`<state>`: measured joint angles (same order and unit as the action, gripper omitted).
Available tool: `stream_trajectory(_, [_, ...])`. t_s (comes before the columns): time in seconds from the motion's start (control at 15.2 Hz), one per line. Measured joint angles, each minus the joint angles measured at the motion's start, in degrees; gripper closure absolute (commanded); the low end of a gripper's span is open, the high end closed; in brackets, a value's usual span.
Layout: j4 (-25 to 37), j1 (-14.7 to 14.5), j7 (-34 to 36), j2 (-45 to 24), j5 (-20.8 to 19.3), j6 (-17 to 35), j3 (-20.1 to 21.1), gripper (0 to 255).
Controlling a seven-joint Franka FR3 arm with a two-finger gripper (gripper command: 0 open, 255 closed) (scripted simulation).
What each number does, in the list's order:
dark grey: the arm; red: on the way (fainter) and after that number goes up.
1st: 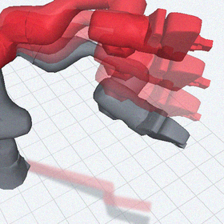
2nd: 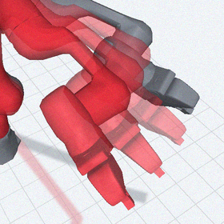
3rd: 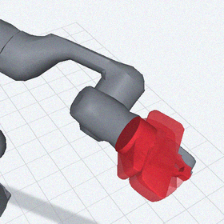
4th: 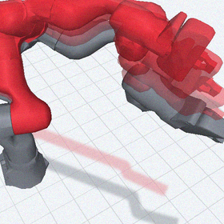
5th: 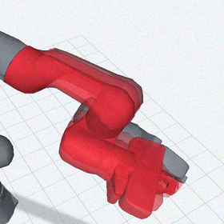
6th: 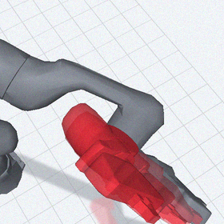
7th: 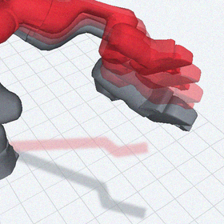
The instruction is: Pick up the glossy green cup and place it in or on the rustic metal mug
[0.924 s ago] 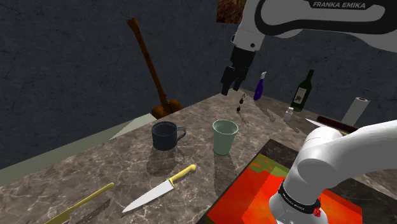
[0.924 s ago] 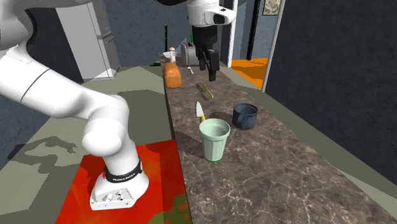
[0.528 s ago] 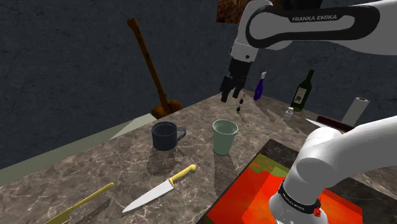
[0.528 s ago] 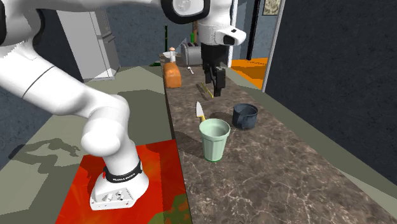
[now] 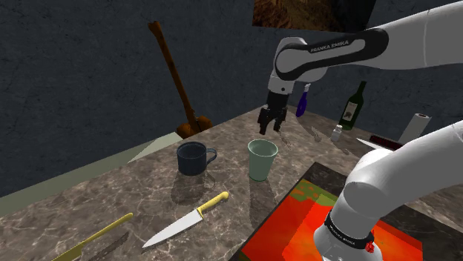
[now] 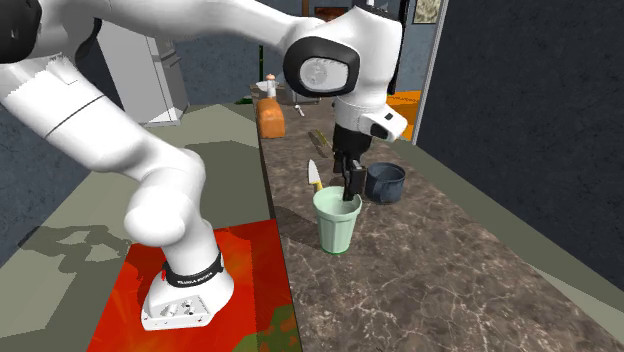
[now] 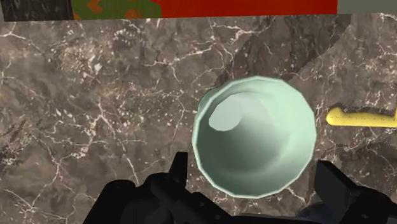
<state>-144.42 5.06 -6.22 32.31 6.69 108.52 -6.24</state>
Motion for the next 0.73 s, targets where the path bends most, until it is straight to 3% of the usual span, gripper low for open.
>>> stream_trajectory(0.26, [-1.58,1.31,-1.64,-5.90,0.28,3.78,-2.57,0])
stream_trajectory(0.73, [-5.44,1.25,-2.62,-8.80,1.04,9.66,-3.09,0])
